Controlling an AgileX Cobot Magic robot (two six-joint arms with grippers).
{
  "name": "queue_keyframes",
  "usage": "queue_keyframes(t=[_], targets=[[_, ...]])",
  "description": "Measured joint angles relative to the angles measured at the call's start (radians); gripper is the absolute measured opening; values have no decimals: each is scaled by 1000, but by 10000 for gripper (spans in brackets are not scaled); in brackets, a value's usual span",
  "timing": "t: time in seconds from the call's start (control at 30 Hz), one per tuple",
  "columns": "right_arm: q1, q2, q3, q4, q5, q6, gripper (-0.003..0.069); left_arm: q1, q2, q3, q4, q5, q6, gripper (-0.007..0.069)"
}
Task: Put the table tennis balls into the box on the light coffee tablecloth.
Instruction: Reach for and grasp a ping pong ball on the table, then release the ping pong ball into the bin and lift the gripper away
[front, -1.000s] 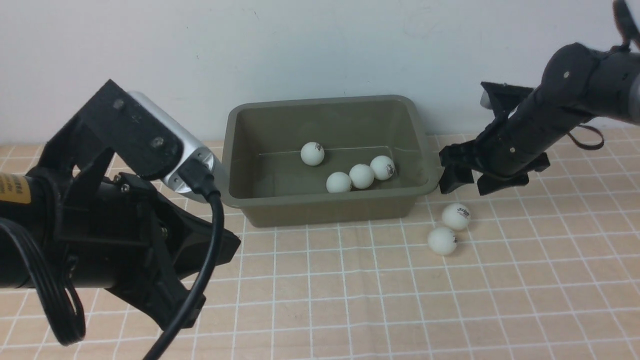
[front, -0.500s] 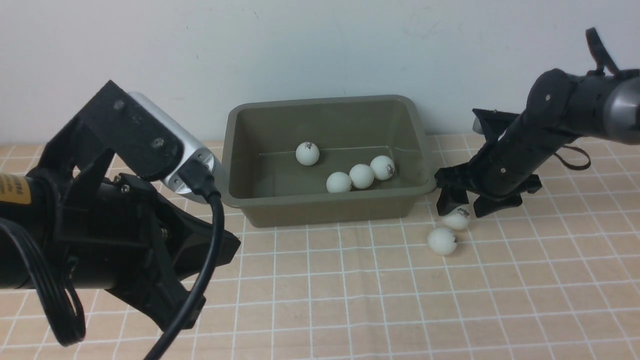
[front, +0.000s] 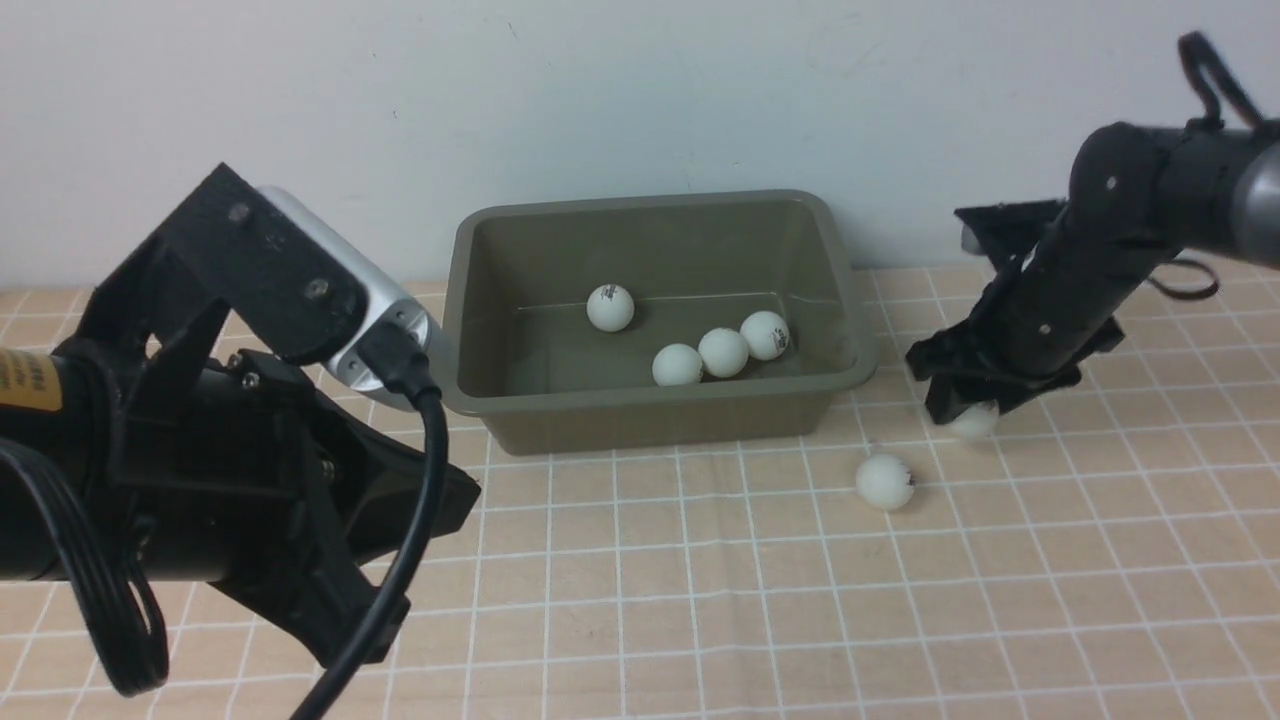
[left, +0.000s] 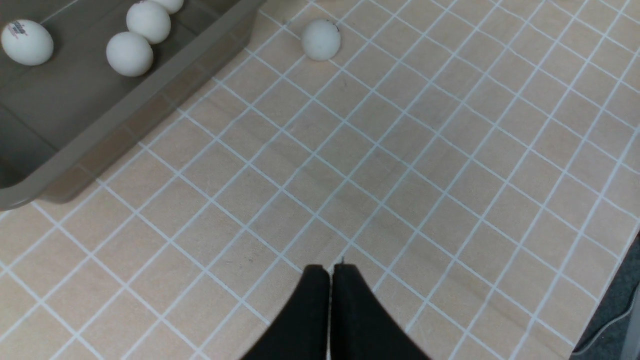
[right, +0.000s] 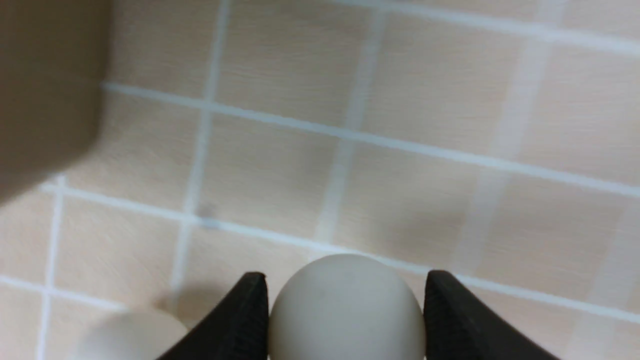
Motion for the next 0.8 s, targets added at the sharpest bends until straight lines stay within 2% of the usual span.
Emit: queue_keyframes(t=[0.1,0.17,0.2,0.23,0.27,0.3,0.33,0.4,0.5,0.67,0.8], targets=[[-21,-54,-46,39,17,-32,361,0,0,0,0,6,0,-45],[-24,-70,-84,145,22,-116,361,0,0,0,0,8,0,-45],[-21,-72,-111,270,29,-218,361,0,0,0,0,9,0,-45],[-20,-72,-111,270,29,-218,361,0,0,0,0,9,0,-45],[-8,-66,-136,446,49,-363,361,0,0,0,0,10,0,-45],[0,-63,-145,519,57,-410,361,0,0,0,0,10,0,-45],[14,-52,-159,608,67,-508,361,0,0,0,0,10,0,-45],[34,-36,-178,682,70,-581,361,0,0,0,0,11,0,-45],[57,-6,-204,681,65,-628,361,0,0,0,0,14,0,-45],[78,27,-216,584,47,-637,368,0,0,0,0,30,0,-45],[86,26,-222,575,37,-639,469,0,0,0,0,31,0,-45]])
